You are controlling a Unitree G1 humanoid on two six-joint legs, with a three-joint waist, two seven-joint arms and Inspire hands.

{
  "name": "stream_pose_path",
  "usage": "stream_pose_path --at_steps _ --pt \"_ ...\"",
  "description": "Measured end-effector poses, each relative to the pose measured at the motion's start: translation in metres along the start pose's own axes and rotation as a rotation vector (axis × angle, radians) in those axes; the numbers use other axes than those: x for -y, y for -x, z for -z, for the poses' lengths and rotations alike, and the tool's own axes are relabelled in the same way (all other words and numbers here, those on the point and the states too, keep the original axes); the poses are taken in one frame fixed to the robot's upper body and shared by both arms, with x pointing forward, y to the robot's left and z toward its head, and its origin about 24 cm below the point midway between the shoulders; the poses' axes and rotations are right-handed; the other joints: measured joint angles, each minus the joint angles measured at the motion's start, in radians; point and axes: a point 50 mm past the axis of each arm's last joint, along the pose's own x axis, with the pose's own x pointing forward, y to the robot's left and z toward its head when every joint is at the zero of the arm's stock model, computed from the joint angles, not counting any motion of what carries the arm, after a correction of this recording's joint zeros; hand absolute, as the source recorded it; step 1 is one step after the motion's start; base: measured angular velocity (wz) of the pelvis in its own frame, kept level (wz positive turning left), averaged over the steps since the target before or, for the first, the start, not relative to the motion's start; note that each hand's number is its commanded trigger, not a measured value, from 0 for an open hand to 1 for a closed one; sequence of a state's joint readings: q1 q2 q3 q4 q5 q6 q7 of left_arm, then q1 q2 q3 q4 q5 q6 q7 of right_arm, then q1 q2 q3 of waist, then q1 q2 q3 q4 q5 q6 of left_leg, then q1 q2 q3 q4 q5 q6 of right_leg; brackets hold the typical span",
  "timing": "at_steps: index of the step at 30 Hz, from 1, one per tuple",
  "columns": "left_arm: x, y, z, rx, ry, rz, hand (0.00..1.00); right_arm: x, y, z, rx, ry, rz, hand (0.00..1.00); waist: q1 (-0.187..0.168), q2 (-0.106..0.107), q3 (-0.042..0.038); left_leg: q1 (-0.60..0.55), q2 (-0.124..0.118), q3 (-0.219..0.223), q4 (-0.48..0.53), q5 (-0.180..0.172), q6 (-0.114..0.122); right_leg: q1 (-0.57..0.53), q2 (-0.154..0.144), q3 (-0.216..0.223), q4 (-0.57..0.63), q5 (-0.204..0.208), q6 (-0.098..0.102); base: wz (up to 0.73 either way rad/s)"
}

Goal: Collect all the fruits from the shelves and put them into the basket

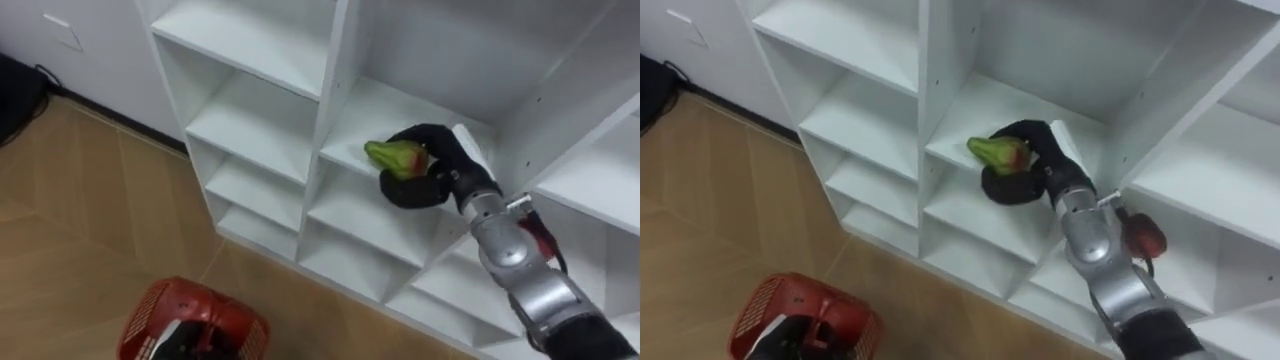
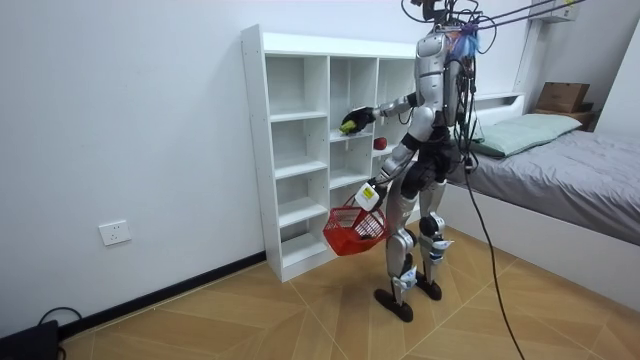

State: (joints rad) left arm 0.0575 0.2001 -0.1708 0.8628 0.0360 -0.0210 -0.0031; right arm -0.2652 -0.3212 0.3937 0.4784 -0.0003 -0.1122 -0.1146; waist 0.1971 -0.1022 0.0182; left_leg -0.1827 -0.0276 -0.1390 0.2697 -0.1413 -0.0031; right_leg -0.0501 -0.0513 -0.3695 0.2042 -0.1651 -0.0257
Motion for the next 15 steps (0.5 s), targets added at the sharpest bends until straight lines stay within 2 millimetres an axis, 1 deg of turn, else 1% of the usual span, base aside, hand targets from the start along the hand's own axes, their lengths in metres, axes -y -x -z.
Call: stream_pose_path --at_steps 2,3,4,5,7,9,11,13,14,15 --pt "0.001 0.000 -0.003 0.016 0.006 0.000 1.00 -0.006 0.004 0.001 0.001 -0.024 -0.018 1.00 -0.005 0.008 -0.0033 0.009 0.001 0.009 -0.005 0.001 0.000 0.002 -0.001 0.010 0.000 -0.001 0.001 -0.15" --pt "0.001 -0.001 -0.004 0.024 0.007 -0.006 1.00 -0.009 0.006 0.001 0.006 -0.031 -0.032 1.00 -0.018 0.012 -0.0042 0.015 0.000 0.013 -0.012 0.003 0.002 0.005 -0.002 0.012 0.000 -0.002 0.002 -0.07" --pt "0.000 -0.001 -0.004 0.026 0.008 -0.013 1.00 -0.011 0.007 0.001 0.010 -0.033 -0.040 1.00 -0.024 0.013 -0.0041 0.020 0.000 0.015 -0.016 0.005 0.003 0.008 -0.003 0.013 0.000 -0.002 0.003 -0.04" --pt "0.001 -0.001 -0.005 0.030 0.011 -0.017 1.00 -0.016 0.010 0.001 0.014 -0.033 -0.058 1.00 -0.031 0.015 -0.0055 0.024 0.000 0.018 -0.019 0.005 0.003 0.010 -0.003 0.018 0.000 -0.003 0.004 -0.09" --pt "0.004 -0.001 -0.006 0.039 0.013 -0.015 1.00 -0.026 0.016 0.005 0.002 -0.042 -0.088 1.00 -0.038 0.015 -0.0059 0.040 0.000 0.027 -0.028 0.007 0.005 0.015 -0.005 0.029 -0.001 -0.004 0.006 -0.14" --pt "0.010 -0.001 -0.008 0.045 0.014 -0.010 1.00 -0.042 0.024 0.012 -0.021 -0.052 -0.150 1.00 -0.049 0.016 -0.0056 0.049 -0.001 0.037 -0.035 0.007 0.006 0.016 -0.007 0.038 -0.001 -0.006 0.008 -0.11" --pt "0.013 -0.002 -0.008 0.047 0.012 -0.001 1.00 -0.050 0.029 0.014 -0.032 -0.067 -0.188 1.00 -0.060 0.018 -0.0048 0.048 0.001 0.047 -0.035 0.006 0.008 0.013 -0.007 0.044 -0.002 -0.006 0.009 -0.09" --pt "0.017 -0.002 -0.010 0.050 0.010 0.010 1.00 -0.056 0.032 0.017 -0.043 -0.081 -0.211 1.00 -0.074 0.022 -0.0050 0.048 0.000 0.051 -0.034 0.005 0.009 0.013 -0.008 0.045 -0.002 -0.006 0.009 -0.03" --pt "0.020 -0.002 -0.011 0.057 0.011 0.021 1.00 -0.057 0.033 0.017 -0.044 -0.080 -0.226 1.00 -0.082 0.027 -0.0034 0.048 0.000 0.054 -0.035 0.004 0.011 0.012 -0.009 0.047 -0.002 -0.006 0.010 -0.08" --pt "0.023 -0.003 -0.011 0.059 0.014 0.031 1.00 -0.057 0.033 0.017 -0.043 -0.074 -0.238 1.00 -0.086 0.031 -0.0045 0.050 0.001 0.058 -0.035 0.003 0.012 0.010 -0.008 0.054 -0.001 -0.005 0.010 -0.11"
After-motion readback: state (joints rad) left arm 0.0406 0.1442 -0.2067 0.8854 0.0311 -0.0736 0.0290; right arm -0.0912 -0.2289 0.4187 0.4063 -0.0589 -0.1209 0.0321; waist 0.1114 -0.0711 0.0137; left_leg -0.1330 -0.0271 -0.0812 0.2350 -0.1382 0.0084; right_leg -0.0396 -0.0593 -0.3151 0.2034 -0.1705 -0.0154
